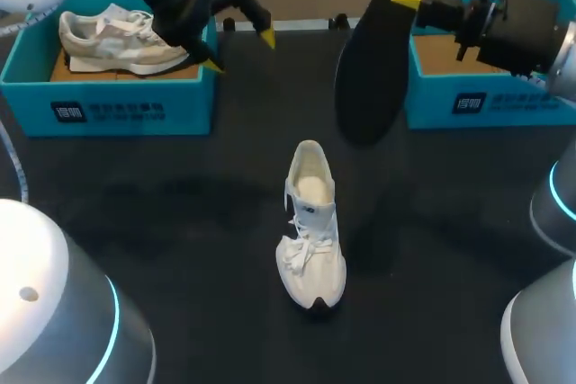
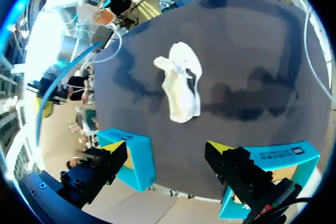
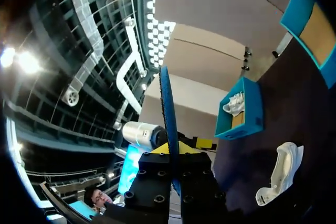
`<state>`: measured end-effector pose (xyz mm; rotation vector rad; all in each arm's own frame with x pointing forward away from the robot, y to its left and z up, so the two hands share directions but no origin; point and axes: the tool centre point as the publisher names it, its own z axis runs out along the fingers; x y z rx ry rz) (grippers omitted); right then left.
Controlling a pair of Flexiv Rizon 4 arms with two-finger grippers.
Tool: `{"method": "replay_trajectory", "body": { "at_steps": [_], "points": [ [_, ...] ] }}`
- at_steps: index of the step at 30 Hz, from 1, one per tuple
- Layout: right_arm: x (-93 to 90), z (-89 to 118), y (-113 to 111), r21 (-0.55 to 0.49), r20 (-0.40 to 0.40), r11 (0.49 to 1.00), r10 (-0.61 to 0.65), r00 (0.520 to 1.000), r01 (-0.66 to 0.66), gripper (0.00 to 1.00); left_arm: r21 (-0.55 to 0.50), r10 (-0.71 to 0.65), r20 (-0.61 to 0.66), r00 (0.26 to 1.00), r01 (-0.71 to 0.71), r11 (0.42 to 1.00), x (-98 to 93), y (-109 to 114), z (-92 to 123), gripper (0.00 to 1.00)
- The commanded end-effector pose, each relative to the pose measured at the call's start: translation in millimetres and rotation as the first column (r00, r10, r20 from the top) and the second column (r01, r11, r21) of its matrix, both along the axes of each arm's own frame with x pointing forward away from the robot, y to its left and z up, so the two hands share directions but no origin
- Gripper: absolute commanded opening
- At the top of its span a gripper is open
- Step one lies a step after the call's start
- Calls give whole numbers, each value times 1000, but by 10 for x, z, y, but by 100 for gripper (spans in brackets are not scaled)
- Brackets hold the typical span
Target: Take the shoe out of the shoebox, open the shoe tongue, remove and reinsert the insole, then place the shoe into the shoebox
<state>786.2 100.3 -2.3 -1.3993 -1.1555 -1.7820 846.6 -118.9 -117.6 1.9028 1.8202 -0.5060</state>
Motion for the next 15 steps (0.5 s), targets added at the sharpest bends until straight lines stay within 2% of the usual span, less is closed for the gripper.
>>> {"method": "replay_trajectory", "body": {
  "at_steps": [1,8,15],
  "points": [
    [295,92,67,-24,-69,998,59,996,-61,0,-137,0,45,999,6,990,-36,110,-1,100],
    [476,207,119,13,-189,997,81,979,-80,0,-285,10,101,995,20,958,-36,146,145,100],
    [602,135,240,90,-312,989,140,940,-117,0,-397,34,102,994,9,918,-32,133,265,100]
  ]
}}
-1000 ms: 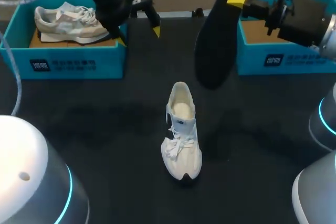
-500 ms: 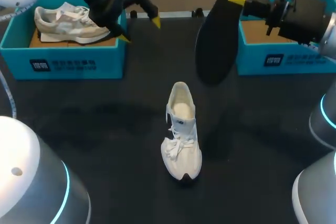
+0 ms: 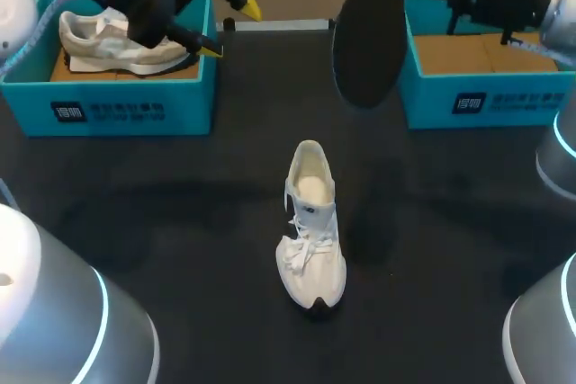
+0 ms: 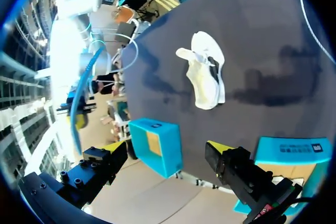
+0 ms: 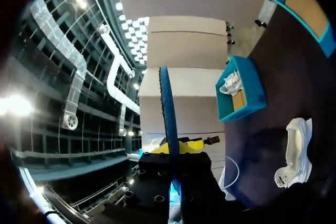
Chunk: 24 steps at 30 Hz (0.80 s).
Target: Take the shoe out of the shoebox, open the shoe tongue, remove and reinsert the insole, then place the shoe into the shoebox
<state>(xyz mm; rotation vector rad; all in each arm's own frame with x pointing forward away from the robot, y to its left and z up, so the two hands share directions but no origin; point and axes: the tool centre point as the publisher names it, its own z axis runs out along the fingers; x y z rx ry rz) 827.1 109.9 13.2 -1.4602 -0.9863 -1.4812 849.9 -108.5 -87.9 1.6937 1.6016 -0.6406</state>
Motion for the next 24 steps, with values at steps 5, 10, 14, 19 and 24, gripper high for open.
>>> {"method": "replay_trajectory", "body": {
  "at_steps": [5,10,14,19,24],
  "points": [
    [295,-80,275,35,-107,999,40,993,-36,0,-192,16,30,999,-10,981,-47,5,45,100],
    [385,-178,376,57,-169,998,44,985,-35,0,-281,29,38,999,-18,960,-47,-51,132,100],
    [432,-252,457,65,-227,997,58,972,-44,0,-354,35,51,998,-15,935,-66,-102,211,100],
    [448,-295,569,66,-296,994,108,949,-92,0,-424,34,37,999,-15,906,-76,-182,289,100],
    [472,-314,683,54,-336,989,150,930,-140,0,-473,27,34,999,-7,881,-113,-274,349,100]
  ]
}}
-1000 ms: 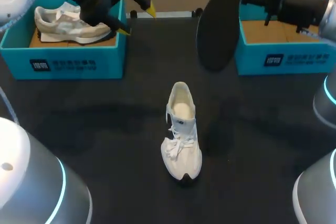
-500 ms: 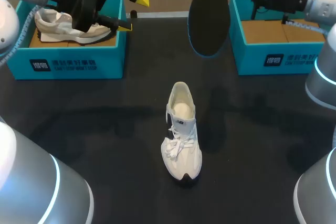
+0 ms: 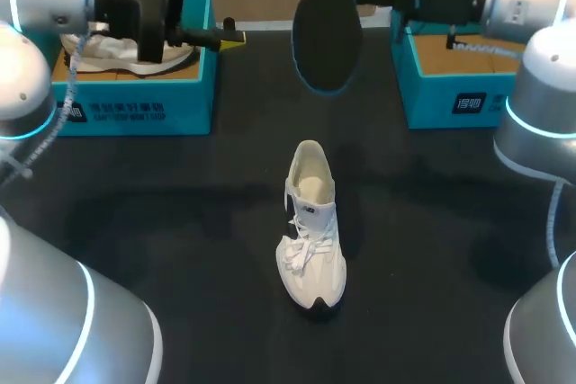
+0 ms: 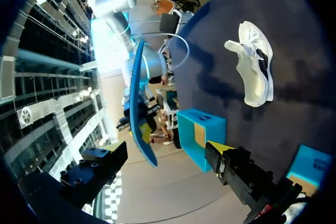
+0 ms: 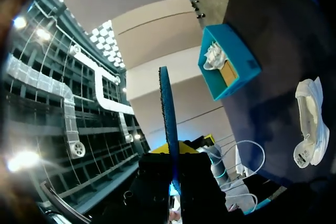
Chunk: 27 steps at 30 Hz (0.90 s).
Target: Take the shoe out of the shoebox, open the shoe tongue, remove and reinsert the insole, then place the shoe into the shoebox
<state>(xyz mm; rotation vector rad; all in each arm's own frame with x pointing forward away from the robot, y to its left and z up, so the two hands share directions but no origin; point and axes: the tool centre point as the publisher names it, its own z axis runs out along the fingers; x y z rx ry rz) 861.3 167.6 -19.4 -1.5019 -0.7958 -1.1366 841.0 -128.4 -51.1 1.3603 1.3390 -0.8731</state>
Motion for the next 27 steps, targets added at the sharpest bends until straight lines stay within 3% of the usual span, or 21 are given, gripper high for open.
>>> {"method": "replay_trajectory", "body": {
  "at_steps": [1,18,24,25,27],
  "points": [
    [142,3,121,-47,-16,998,38,999,-39,0,-77,-1,4,1000,2,997,-30,-92,-8,100],
    [239,-192,382,-68,-48,994,79,996,-82,0,-197,-41,-22,999,36,980,-151,-369,57,100],
    [241,-230,432,-66,-53,994,88,995,-91,0,-225,-57,-24,998,50,973,-193,-487,80,75],
    [242,-231,441,-65,-54,994,89,995,-92,0,-226,-60,-23,998,53,973,-202,-506,84,49],
    [247,-232,454,-63,-53,994,90,995,-94,0,-229,-68,-21,997,61,971,-216,-536,84,43]
  ]
}}
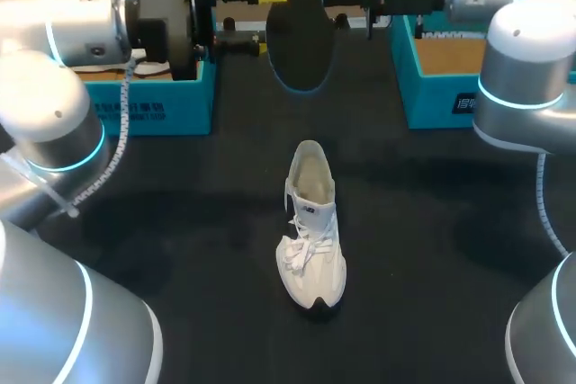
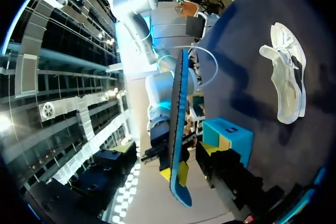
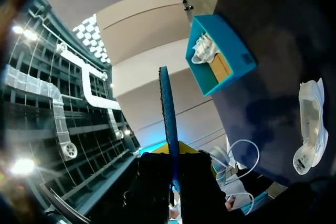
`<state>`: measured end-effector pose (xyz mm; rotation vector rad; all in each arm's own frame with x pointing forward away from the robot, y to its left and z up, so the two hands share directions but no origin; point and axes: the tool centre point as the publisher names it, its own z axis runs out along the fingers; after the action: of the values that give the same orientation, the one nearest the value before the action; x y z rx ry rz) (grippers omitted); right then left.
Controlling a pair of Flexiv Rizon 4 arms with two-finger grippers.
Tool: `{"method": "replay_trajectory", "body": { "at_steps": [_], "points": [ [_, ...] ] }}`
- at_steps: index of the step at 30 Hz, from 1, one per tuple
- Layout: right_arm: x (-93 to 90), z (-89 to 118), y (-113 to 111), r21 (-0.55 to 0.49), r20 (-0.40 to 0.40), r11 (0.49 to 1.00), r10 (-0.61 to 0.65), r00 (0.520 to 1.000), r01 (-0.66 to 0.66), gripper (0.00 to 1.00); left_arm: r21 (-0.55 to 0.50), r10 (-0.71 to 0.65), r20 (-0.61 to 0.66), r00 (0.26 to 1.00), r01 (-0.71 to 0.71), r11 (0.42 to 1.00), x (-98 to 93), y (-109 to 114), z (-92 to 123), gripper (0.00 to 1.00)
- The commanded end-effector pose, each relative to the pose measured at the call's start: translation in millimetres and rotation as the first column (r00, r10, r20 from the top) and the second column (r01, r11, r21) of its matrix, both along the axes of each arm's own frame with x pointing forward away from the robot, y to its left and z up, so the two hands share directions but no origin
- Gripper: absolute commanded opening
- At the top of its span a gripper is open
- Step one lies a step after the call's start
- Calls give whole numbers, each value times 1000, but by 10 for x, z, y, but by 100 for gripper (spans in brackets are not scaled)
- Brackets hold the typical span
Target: Take the shoe out of the shoebox, open the shoe tongue, remove and reinsert the insole, then place the shoe into the shoebox
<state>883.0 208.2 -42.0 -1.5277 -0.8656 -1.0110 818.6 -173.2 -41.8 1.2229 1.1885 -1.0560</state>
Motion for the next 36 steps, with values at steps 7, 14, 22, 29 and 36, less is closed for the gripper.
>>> {"method": "replay_trajectory", "body": {
  "at_steps": [7,14,22,29,36],
  "points": [
    [3,-11,102,9,6,1000,2,1000,-2,0,-8,-20,-6,1000,20,1000,-11,-150,-46,0],
    [-56,-31,118,18,18,1000,-21,1000,20,0,-11,-27,-11,1000,27,1000,-1,-182,-65,0],
    [-132,-95,-35,8,97,999,-43,994,42,100,-30,-33,-42,999,32,999,-14,-56,-23,0],
    [-190,-125,-264,-11,294,999,-41,955,46,100,-37,-49,-57,997,47,998,-38,37,28,0],
    [-296,-142,-533,-39,423,999,12,906,5,100,-22,-51,-69,996,49,999,-9,51,21,0]
  ]
}}
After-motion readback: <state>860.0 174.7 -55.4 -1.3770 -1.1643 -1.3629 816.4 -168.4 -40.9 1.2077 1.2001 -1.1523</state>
